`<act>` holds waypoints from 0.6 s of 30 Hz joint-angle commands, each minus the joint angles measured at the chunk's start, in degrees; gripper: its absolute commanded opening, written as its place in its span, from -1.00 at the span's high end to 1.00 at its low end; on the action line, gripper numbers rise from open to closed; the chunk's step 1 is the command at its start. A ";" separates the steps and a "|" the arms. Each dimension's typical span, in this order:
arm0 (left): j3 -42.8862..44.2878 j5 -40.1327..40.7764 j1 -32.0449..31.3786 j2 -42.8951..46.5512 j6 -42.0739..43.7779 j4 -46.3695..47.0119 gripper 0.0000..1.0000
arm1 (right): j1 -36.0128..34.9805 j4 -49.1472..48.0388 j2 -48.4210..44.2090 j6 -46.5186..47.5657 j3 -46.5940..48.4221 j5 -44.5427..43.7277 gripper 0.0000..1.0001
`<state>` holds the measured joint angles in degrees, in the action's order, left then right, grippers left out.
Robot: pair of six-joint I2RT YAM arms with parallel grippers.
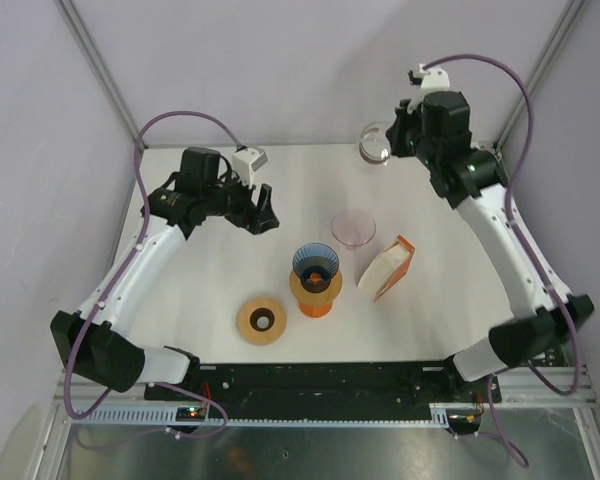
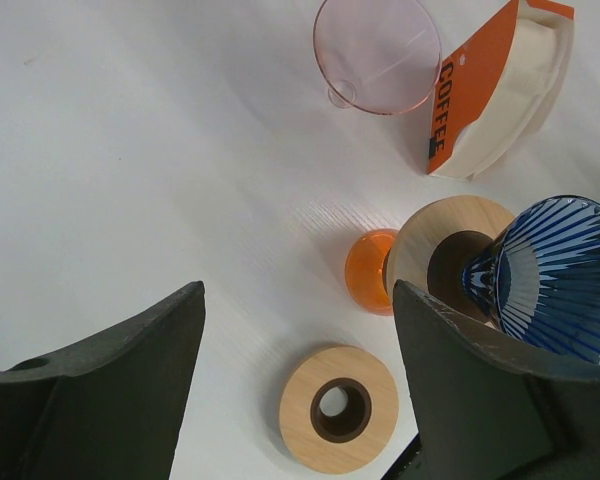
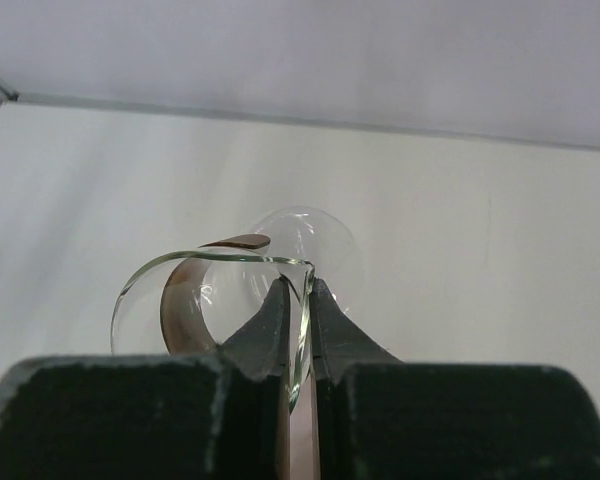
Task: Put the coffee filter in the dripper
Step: Pick up the coffee server from the center of the board, then move the coffee server to the center of the board.
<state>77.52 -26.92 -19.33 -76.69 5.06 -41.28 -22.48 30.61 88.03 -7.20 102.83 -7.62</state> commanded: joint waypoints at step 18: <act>-1.61 -3.38 0.39 0.97 1.51 1.22 -0.55 | -13.86 27.54 -36.89 -20.28 -31.12 0.40 1.00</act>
<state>76.62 -27.99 -19.31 -76.29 5.13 -41.19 -32.99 59.53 55.02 -19.44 77.87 -9.61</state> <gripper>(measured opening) 0.784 0.067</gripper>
